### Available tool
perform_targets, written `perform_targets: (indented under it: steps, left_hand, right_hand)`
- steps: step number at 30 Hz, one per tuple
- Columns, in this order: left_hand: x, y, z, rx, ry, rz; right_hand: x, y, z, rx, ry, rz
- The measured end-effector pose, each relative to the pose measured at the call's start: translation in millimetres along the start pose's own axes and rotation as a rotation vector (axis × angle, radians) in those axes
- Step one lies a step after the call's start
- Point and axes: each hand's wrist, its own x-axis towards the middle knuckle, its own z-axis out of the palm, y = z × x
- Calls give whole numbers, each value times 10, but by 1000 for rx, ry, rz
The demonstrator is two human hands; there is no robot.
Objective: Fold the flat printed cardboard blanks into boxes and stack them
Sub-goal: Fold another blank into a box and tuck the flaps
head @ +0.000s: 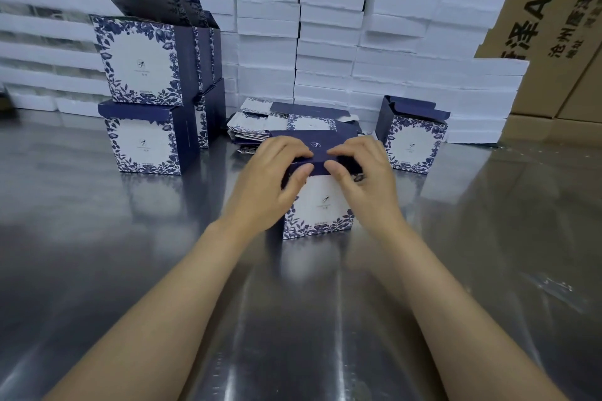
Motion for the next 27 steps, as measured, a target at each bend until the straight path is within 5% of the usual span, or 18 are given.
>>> perform_targets:
  steps: [27]
  left_hand:
    - [28,187,115,-68,175,-196]
  right_hand:
    - [-33,-2,63,2,99,57]
